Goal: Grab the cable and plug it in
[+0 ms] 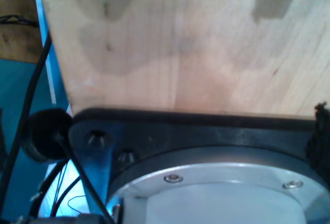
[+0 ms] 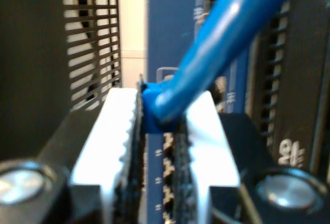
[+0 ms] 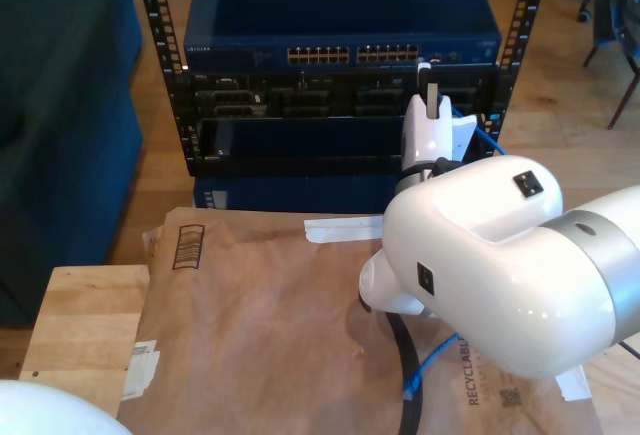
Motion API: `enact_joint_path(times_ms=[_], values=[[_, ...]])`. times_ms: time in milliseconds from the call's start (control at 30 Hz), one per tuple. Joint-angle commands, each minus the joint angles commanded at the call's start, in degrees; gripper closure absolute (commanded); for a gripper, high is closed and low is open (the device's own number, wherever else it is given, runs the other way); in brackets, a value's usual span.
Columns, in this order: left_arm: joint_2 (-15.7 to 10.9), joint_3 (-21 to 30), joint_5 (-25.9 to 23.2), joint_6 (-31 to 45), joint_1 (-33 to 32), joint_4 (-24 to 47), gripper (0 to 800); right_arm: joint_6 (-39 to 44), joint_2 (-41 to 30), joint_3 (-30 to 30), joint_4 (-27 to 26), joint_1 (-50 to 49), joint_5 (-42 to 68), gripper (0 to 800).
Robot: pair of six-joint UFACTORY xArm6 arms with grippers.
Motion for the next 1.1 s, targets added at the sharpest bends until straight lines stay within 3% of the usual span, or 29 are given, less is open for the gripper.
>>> enact_joint_path(times_ms=[1100], values=[[-0.1, 0.0, 0.0, 0.0, 0.0, 0.0, 0, -0.1, 1.0, -3.5, -2.8, -1.5, 1.7, 800]])
